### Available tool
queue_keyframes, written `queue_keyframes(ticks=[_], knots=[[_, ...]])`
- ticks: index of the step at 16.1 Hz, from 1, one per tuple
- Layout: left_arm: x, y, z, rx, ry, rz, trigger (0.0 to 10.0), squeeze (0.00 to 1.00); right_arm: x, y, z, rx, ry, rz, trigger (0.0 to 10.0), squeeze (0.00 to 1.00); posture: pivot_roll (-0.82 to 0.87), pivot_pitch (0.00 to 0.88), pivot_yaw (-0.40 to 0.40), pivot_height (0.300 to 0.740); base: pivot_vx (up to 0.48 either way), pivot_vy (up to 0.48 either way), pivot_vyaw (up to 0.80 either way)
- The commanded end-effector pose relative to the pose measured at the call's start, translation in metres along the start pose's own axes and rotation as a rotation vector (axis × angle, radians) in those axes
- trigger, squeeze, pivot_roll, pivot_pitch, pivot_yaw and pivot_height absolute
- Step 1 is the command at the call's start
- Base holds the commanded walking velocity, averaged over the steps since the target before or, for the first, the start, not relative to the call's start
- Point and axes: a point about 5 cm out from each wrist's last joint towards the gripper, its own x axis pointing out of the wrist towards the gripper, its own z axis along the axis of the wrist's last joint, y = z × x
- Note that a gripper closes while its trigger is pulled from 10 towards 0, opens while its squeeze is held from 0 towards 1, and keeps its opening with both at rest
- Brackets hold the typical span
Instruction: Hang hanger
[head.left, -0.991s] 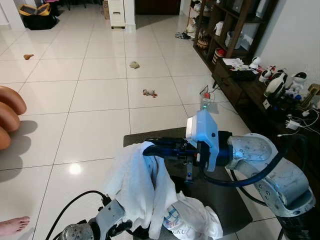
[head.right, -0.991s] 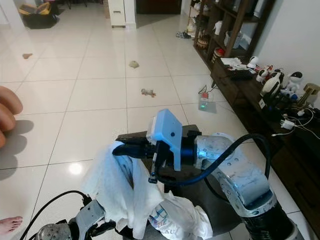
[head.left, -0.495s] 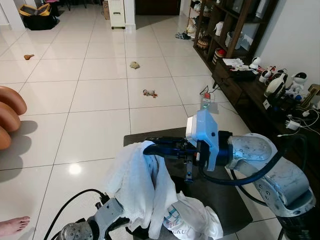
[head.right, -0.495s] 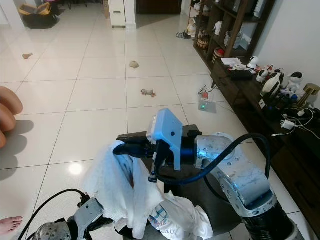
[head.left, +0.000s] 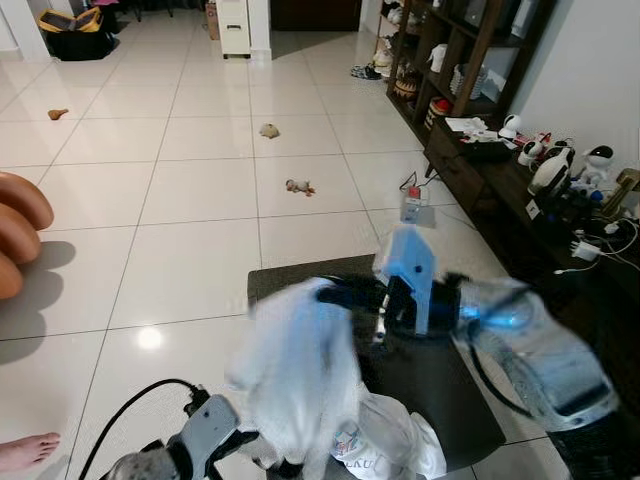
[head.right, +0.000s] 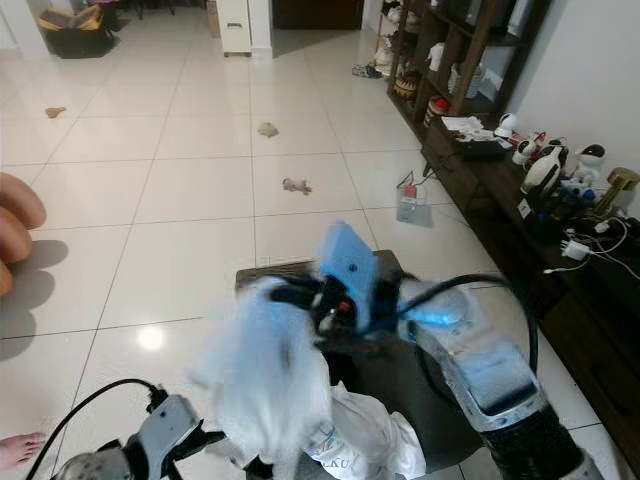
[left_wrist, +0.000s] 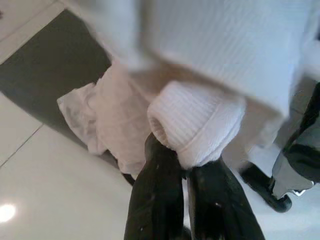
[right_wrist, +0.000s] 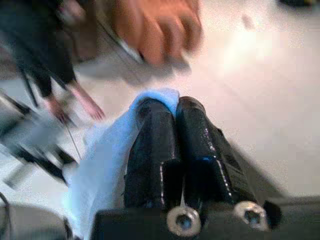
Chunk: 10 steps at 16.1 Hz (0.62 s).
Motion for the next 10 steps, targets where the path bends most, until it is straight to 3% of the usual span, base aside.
queue_keyframes(ticks=[1,2,5,7,10], knots=[[-0.004,-0.002,0.001,-0.006,0.005,-0.014,0.0,0.0,0.0,-0.004,-0.01,0.005,0.045,-0.051,10.0,0.0,0.05,0.129,-0.079,0.74,0.0,0.0,0.0],[-0.007,-0.004,0.001,-0.005,0.009,-0.025,0.0,0.0,0.0,-0.007,-0.017,0.027,0.075,-0.078,10.0,0.0,0.05,0.129,-0.078,0.74,0.0,0.0,0.0],[-0.031,-0.014,0.007,-0.004,0.078,-0.124,0.0,0.0,-0.002,-0.029,-0.076,0.207,0.298,-0.351,10.0,0.0,0.07,0.127,-0.072,0.74,0.0,0.0,0.0],[-0.038,-0.01,0.013,0.001,0.077,-0.105,0.0,0.0,-0.004,-0.029,-0.096,0.264,0.354,-0.421,10.0,0.0,0.07,0.126,-0.071,0.74,0.0,0.0,0.0],[-0.041,0.0,0.029,-0.01,0.048,0.033,0.0,0.0,-0.002,-0.022,-0.118,0.292,0.409,-0.436,10.0,0.0,0.08,0.126,-0.068,0.74,0.0,0.0,0.0]])
